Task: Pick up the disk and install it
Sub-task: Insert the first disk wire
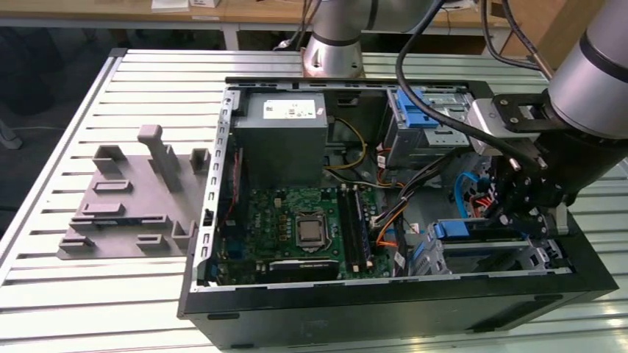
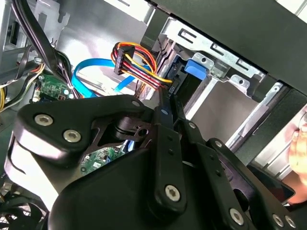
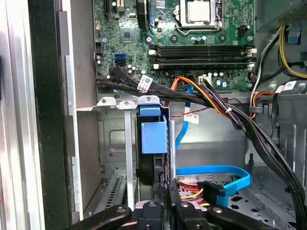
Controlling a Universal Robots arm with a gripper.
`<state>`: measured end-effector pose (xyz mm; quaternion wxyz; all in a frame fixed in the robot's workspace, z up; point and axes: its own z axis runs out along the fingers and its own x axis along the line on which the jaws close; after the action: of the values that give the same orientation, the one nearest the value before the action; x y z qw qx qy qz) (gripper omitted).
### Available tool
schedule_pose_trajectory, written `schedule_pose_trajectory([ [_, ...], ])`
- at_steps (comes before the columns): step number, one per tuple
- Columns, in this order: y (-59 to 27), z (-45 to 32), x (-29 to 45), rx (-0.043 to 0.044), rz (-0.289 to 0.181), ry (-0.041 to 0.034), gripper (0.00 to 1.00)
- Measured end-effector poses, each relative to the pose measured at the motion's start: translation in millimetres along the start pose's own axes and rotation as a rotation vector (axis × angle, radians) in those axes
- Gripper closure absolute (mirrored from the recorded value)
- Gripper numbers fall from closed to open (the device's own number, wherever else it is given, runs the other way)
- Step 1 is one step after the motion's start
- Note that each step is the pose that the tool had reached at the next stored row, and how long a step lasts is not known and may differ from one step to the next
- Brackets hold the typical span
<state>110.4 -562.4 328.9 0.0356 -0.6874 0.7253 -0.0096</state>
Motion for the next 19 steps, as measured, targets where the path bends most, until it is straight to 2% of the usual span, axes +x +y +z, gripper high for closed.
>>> schedule_pose_trajectory([
  [4, -0.1, -0.8, -0.1, 0.0, 0.0, -0.0003, 0.82],
  [5, -0.1, -1.4, -0.1, 0.0, 0.0, -0.0001, 0.76],
  [10, -0.4, -5.9, -0.3, -0.0002, 0.0, 0.0009, 0.76],
  [11, -0.5, -7.0, -0.3, -0.0004, 0.0, 0.0013, 0.78],
  [12, -0.6, -8.0, -0.3, -0.0005, 0.0, 0.0015, 0.84],
  [13, -0.7, -8.7, -0.4, -0.0007, 0.0, 0.0018, 0.84],
  [14, -0.7, -8.8, -0.4, -0.001, 0.0, 0.0018, 0.89],
  [19, -0.8, -9.9, -0.4, -0.0011, 0.0, 0.0031, 0.89],
])
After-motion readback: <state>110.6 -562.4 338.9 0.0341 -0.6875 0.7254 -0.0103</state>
